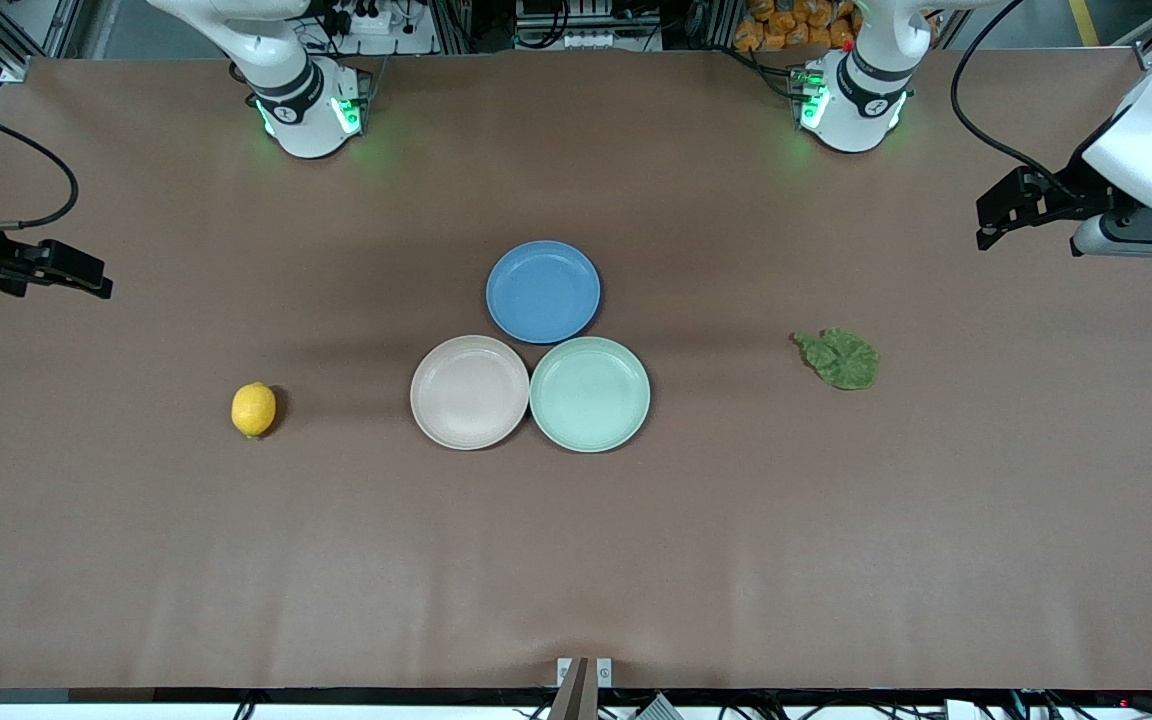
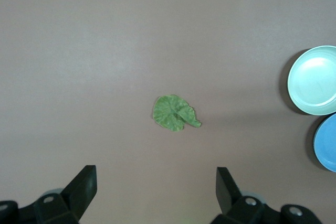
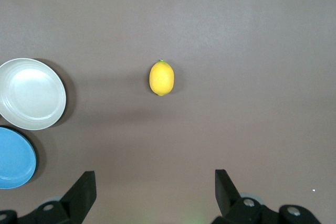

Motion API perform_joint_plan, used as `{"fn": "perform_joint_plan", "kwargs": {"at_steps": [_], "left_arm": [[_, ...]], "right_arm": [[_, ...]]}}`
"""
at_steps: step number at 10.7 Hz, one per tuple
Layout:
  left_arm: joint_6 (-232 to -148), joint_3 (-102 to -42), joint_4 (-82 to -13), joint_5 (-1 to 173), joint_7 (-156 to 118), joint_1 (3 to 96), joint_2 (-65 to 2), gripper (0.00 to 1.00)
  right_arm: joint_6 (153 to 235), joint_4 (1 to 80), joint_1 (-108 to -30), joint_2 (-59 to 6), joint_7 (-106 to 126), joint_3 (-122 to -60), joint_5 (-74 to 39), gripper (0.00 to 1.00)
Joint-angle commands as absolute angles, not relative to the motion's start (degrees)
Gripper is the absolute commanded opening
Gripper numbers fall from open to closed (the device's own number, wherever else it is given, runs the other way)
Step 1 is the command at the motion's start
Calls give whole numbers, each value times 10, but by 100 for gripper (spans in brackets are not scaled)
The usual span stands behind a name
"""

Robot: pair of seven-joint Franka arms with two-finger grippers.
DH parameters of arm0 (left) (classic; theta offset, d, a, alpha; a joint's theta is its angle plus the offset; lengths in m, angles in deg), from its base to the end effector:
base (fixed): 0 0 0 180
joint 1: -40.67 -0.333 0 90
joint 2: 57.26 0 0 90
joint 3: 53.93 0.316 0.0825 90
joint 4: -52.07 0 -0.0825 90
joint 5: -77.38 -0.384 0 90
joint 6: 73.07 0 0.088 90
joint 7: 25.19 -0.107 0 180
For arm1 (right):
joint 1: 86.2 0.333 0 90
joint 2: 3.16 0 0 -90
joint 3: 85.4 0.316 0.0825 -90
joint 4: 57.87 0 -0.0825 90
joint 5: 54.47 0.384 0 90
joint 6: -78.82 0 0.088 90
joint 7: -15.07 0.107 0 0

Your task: Pick lemon and lettuce from plates

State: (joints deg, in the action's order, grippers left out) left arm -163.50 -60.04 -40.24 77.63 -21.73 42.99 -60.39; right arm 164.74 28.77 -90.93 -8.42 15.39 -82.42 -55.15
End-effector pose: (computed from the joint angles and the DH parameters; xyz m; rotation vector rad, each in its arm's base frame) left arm 0.5322 -0.0810 0.6358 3.1377 -0.1360 0.0338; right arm 0.5736 -0.0202 0.5943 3.1310 -0.0569 -0.1635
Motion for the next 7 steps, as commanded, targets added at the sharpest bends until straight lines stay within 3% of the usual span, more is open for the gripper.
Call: {"fn": "perform_joint_plan", "kwargs": {"at_steps": [1,7], "left_arm": [[-1623,-604,-391,776,-222,427,-601,100],[-1623,-604,-391,776,-222,427,-601,100]], "right_arm": [[1643,299,-908,-68,156,-822,-545,100],[1636,298,-907,-68,156,-823,-545,100]]}}
